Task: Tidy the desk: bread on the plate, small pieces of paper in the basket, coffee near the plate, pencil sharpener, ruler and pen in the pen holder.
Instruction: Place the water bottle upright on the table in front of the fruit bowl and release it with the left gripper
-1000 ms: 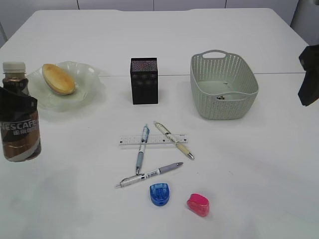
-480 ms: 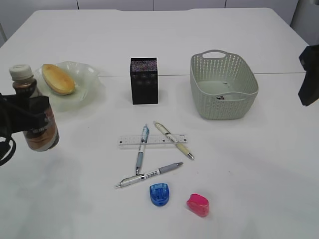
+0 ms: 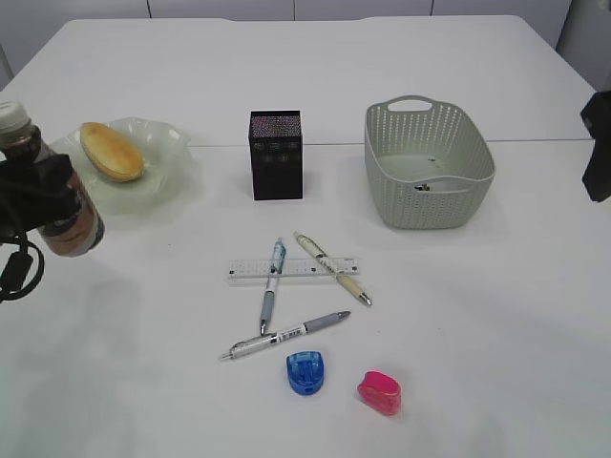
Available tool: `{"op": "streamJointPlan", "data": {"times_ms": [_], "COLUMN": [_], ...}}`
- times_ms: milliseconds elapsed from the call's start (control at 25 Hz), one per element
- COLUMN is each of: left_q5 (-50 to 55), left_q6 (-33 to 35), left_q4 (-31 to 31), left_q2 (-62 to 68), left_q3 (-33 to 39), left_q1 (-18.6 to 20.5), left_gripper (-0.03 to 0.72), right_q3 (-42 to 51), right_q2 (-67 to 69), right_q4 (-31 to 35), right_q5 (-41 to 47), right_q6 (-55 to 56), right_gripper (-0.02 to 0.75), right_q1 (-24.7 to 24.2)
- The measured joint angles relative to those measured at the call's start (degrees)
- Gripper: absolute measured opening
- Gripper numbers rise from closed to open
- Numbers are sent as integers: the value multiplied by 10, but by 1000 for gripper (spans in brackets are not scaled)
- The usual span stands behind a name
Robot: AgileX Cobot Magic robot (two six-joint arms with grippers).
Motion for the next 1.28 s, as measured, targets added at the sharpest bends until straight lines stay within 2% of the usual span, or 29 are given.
{"op": "streamJointPlan", "data": {"times_ms": [160, 560, 1000, 1160, 1280], "left_q5": [-45, -46, -50, -52, -54], "left_q6": [0, 59, 63, 64, 64], "left_q4": [-24, -7, -6, -6, -6], "left_q2": [54, 143, 188, 189, 191], "left_q3": [0, -37, -71, -73, -73], "left_q1": [0, 0, 0, 0, 0], "left_gripper": [272, 272, 273, 286, 324], "right_q3": [0, 0, 0, 0, 0], "right_q2": [0, 0, 0, 0, 0], "right_q4": [-3, -8, -8, -11, -12], "right_q5": [0, 0, 0, 0, 0], "right_q6": [0, 0, 0, 0, 0], "right_gripper": [494, 494, 493, 493, 493], "right_q1": [0, 0, 0, 0, 0]}}
